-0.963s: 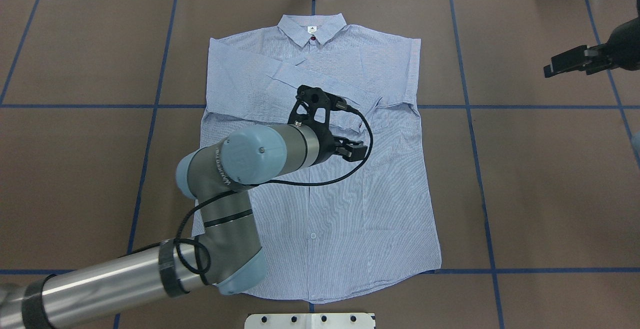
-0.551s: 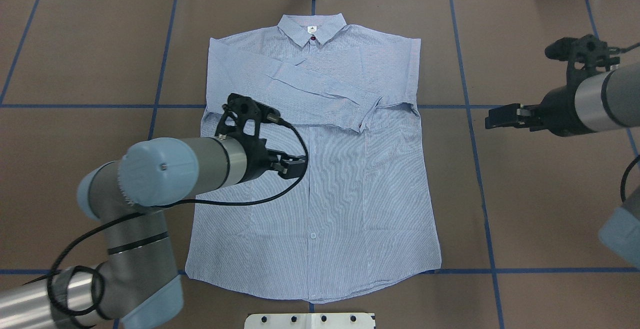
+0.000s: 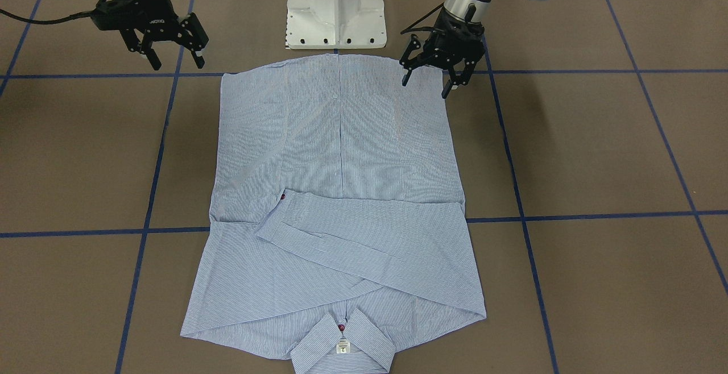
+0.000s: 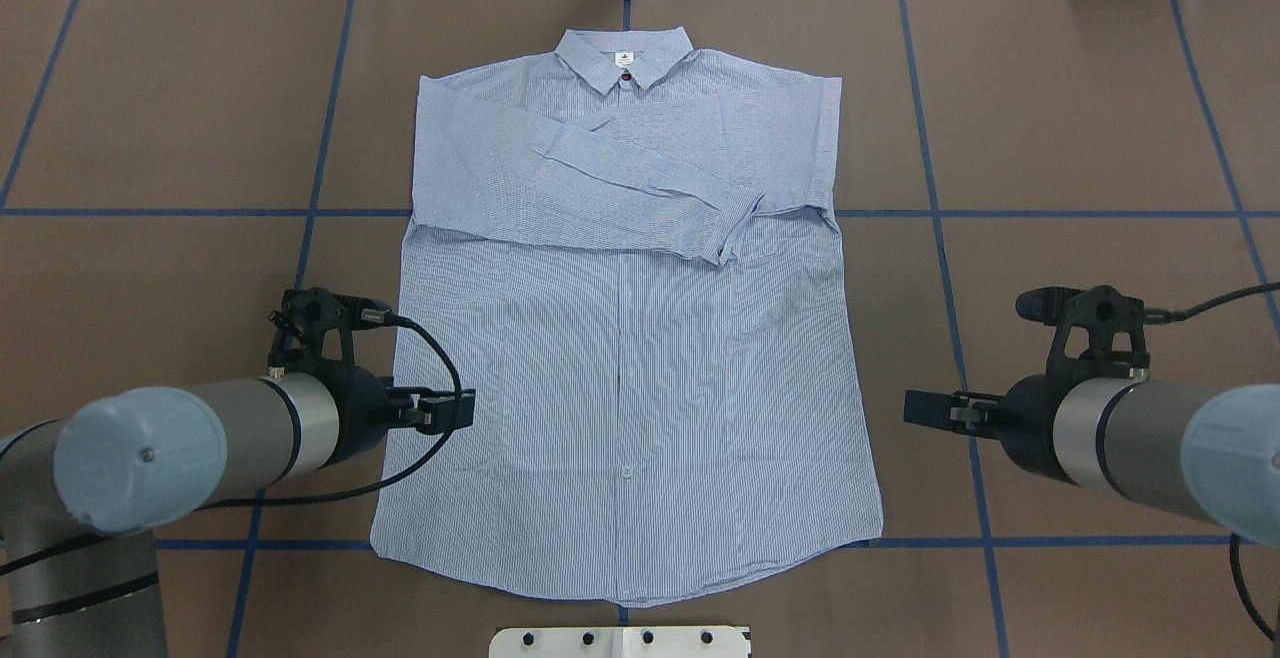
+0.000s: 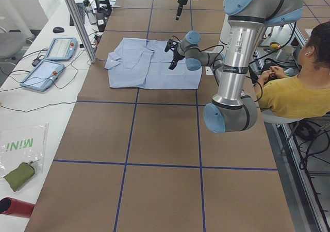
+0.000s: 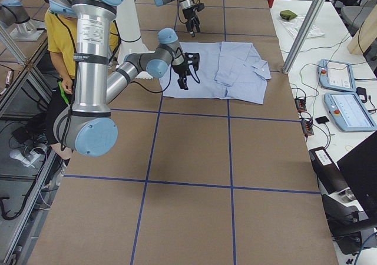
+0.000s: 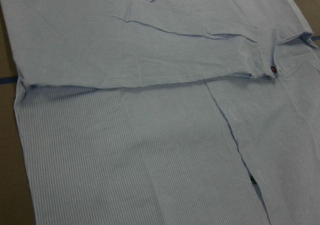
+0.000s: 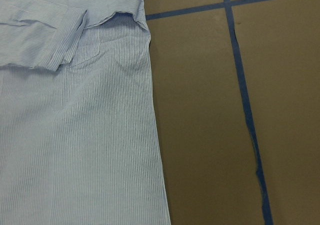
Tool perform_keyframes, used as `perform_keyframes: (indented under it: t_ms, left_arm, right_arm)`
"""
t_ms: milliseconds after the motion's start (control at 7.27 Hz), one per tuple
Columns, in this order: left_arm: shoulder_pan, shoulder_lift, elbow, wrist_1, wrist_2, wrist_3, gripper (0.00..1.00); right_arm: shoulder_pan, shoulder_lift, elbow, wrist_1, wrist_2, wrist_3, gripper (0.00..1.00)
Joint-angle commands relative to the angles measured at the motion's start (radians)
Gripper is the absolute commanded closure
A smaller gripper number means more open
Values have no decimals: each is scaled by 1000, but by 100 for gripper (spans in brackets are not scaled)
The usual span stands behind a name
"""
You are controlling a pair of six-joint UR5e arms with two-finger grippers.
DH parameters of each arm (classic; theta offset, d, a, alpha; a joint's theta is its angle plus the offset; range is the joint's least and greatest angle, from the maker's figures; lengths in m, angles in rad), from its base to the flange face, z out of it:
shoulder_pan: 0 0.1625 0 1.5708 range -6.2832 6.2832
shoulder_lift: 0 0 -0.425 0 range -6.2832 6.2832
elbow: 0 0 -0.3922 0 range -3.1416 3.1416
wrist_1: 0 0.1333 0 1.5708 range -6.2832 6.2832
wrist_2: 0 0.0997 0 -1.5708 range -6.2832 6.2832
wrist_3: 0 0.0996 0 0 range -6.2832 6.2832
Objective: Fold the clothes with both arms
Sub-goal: 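Move both grippers down to the shirt's hem corners nearest the robot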
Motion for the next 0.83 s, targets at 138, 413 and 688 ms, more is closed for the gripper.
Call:
perform_keyframes:
  t_ms: [138, 413, 688]
  left_arm:
    - [119, 84, 0, 7, 17, -180, 0]
    - [149, 89, 0, 73, 15, -225, 6]
    - [171, 89, 6, 82, 15, -247, 15]
  right_arm:
    - [-73, -4, 4, -2, -81, 51, 0]
    - [-73, -3, 2, 0, -83, 51, 0]
    - [-75, -1, 4, 0, -87, 51, 0]
